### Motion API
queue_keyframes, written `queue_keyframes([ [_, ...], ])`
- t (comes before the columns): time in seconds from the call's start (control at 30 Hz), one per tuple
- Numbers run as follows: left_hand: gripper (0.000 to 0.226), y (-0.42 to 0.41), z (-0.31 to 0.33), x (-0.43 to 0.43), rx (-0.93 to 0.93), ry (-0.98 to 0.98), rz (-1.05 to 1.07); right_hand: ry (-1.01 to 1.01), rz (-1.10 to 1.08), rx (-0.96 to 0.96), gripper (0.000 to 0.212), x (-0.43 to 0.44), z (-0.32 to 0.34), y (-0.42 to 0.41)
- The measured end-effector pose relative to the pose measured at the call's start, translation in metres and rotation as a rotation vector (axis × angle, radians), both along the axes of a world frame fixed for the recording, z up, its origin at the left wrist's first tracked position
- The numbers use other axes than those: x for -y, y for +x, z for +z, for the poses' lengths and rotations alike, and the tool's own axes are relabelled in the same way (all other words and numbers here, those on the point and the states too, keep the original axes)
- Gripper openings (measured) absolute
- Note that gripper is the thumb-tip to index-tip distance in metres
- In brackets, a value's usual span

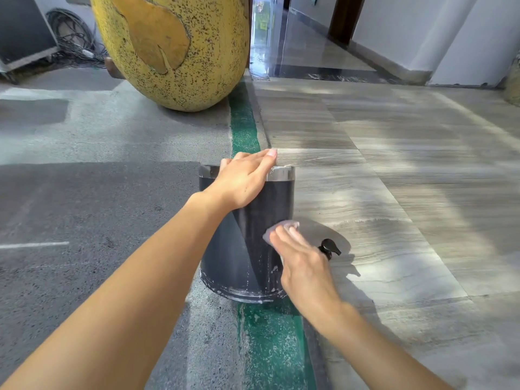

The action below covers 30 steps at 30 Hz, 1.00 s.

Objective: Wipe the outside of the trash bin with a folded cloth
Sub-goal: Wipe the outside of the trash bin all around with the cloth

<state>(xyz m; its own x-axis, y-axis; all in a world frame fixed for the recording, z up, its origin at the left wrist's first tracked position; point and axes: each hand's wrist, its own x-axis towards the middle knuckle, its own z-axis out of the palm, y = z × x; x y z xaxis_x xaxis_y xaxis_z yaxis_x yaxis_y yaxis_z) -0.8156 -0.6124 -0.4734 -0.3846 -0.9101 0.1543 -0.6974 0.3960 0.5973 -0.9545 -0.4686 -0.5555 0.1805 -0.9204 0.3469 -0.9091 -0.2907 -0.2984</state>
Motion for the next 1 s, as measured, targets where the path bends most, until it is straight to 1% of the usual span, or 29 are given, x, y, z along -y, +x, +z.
queue_keyframes([
  [0.13, 0.064, -0.004, 0.001, 0.007, 0.112, 0.008, 0.023, 0.195, 0.059, -0.080, 0.075, -0.040, -0.043, -0.012],
  [0.2, 0.066, -0.007, 0.003, 0.007, 0.129, 0.039, 0.031, 0.329, 0.040, -0.063, 0.067, -0.055, -0.056, -0.017],
  [0.27, 0.067, -0.012, 0.005, 0.006, 0.142, 0.055, 0.026, 0.365, 0.041, -0.067, 0.051, -0.060, -0.058, -0.021],
  [0.33, 0.066, -0.014, 0.007, 0.005, 0.129, 0.062, 0.010, 0.269, 0.009, -0.013, 0.033, -0.058, -0.050, -0.022],
  [0.37, 0.064, -0.013, 0.008, 0.005, 0.101, 0.083, 0.000, 0.215, -0.011, 0.045, 0.031, -0.056, -0.041, -0.023],
  [0.43, 0.061, -0.007, 0.011, 0.006, 0.045, 0.128, -0.019, 0.133, -0.081, 0.167, 0.037, -0.046, -0.013, -0.023],
  [0.5, 0.061, 0.003, 0.012, 0.006, 0.018, 0.128, -0.020, 0.011, -0.171, 0.282, 0.048, -0.025, 0.017, -0.024],
  [0.57, 0.066, 0.014, 0.010, 0.009, -0.031, 0.153, 0.002, -0.115, -0.201, 0.305, 0.051, 0.001, 0.046, -0.019],
  [0.63, 0.072, 0.022, 0.007, 0.012, -0.085, 0.182, 0.027, -0.241, -0.110, 0.273, 0.045, 0.027, 0.066, -0.007],
  [0.73, 0.073, 0.027, 0.009, 0.014, -0.149, 0.189, 0.046, -0.314, 0.024, 0.187, 0.039, 0.058, 0.080, 0.018],
  [0.83, 0.067, 0.028, 0.013, 0.011, -0.107, 0.182, 0.011, -0.243, 0.017, -0.015, 0.050, 0.077, 0.077, 0.038],
  [0.9, 0.074, 0.030, 0.011, 0.014, -0.112, 0.198, 0.020, -0.180, 0.000, -0.139, 0.056, 0.077, 0.073, 0.042],
  [1.0, 0.082, 0.035, 0.006, 0.018, -0.119, 0.175, 0.052, -0.192, 0.066, -0.293, 0.052, 0.060, 0.062, 0.039],
])
